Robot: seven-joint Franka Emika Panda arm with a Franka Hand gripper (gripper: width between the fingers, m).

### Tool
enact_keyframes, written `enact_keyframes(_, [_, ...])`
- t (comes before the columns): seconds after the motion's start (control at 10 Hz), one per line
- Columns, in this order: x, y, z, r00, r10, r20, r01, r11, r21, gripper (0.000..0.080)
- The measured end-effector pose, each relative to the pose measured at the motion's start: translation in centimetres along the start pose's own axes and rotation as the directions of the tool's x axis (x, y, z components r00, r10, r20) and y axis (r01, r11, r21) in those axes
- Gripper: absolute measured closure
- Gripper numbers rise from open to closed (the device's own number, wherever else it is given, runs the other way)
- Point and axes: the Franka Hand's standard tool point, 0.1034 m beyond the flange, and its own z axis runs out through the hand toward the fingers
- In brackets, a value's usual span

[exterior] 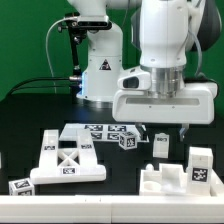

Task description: Assemble chair

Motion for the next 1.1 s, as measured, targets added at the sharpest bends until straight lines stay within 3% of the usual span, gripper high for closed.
enact_keyframes(0.2, [1.5, 0.3, -1.5, 0.976, 0.053, 0.212, -0.053, 0.999, -0.004, 0.0152])
enact_keyframes(0.3, [2.3, 0.3, -1.7, 0.962, 0.058, 0.265, -0.059, 0.998, -0.004, 0.0152])
enact_keyframes(0.5, [1.7, 0.9, -1.5, 0.917, 0.069, 0.392, -0.068, 0.998, -0.018, 0.0151])
enact_keyframes(0.8, [2.1, -0.3, -0.4, 0.798, -0.028, 0.602, 0.026, 1.0, 0.012, 0.0151])
enact_keyframes(1.1, [2.0, 0.1, 0.1, 0.7, -0.019, 0.714, 0.024, 1.0, 0.003, 0.0151])
